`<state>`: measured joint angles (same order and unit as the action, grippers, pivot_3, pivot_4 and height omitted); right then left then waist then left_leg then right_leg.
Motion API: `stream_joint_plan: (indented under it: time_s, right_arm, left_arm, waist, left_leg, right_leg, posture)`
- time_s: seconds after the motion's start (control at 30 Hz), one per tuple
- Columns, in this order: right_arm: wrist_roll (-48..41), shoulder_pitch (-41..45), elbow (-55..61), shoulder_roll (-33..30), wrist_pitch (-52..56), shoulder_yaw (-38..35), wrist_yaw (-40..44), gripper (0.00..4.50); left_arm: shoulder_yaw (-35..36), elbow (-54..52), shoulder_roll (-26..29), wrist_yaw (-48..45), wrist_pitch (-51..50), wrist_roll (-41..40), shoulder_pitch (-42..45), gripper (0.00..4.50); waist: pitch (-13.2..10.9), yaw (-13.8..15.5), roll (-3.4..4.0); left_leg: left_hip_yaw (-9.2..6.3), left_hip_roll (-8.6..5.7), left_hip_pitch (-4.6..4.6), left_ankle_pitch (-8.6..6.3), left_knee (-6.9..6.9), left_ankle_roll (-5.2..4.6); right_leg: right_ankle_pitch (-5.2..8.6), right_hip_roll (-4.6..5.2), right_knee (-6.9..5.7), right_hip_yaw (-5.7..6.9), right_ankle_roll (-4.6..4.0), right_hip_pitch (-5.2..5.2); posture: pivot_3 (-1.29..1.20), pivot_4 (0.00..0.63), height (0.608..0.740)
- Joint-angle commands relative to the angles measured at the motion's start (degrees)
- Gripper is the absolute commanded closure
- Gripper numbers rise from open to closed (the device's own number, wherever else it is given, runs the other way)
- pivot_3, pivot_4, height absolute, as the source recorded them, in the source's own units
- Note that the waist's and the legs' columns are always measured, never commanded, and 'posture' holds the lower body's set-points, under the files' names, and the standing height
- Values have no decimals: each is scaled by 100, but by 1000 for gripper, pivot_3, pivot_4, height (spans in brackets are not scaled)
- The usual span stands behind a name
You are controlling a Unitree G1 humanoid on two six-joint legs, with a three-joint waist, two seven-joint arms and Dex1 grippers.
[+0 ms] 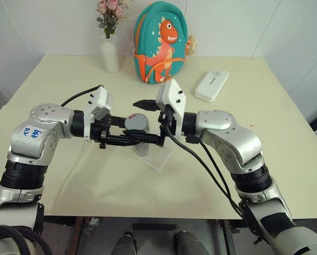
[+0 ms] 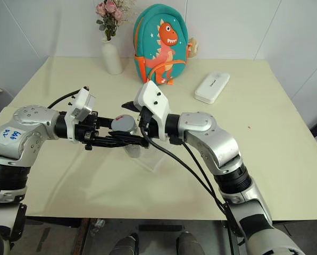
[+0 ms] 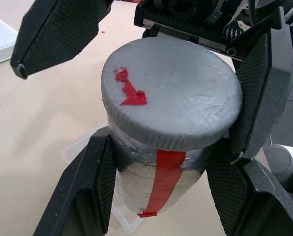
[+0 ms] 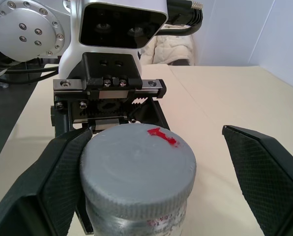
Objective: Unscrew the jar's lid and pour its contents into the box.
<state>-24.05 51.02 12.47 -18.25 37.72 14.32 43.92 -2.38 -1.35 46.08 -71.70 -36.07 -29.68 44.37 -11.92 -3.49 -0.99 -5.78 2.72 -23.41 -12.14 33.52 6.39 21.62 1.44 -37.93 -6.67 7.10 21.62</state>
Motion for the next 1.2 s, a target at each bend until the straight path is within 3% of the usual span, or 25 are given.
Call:
stream_joint_plan:
  time_s: [0.03,0.93,1.2]
  right_arm:
    - [-5,-14,173,-135,24,-287,-62,46]
    - [-66,-222,439,-679,253,-501,-93,46]
    - [-622,-404,953,-896,462,-641,246,46]
  left_arm:
    - [153,-173,72,-62,105,-46,-9,2110]
    - [196,-205,135,-83,69,-36,-83,2110]
    - [185,-194,129,-91,80,-24,-120,2110]
  waist:
    - [0,2,0]
    - [0,9,0]
    - [-2,7,-2]
  left_leg:
    - [0,0,0,0,0,0]
    - [0,0,0,0,0,0]
    - [0,0,-1,0,0,0]
  right_leg:
    - [0,0,0,0,0,0]
    - [0,0,1,0,0,0]
    - [0,0,1,0,0,0]
  posture:
    - [0,150,740]
    - [0,150,740]
    - [0,150,740]
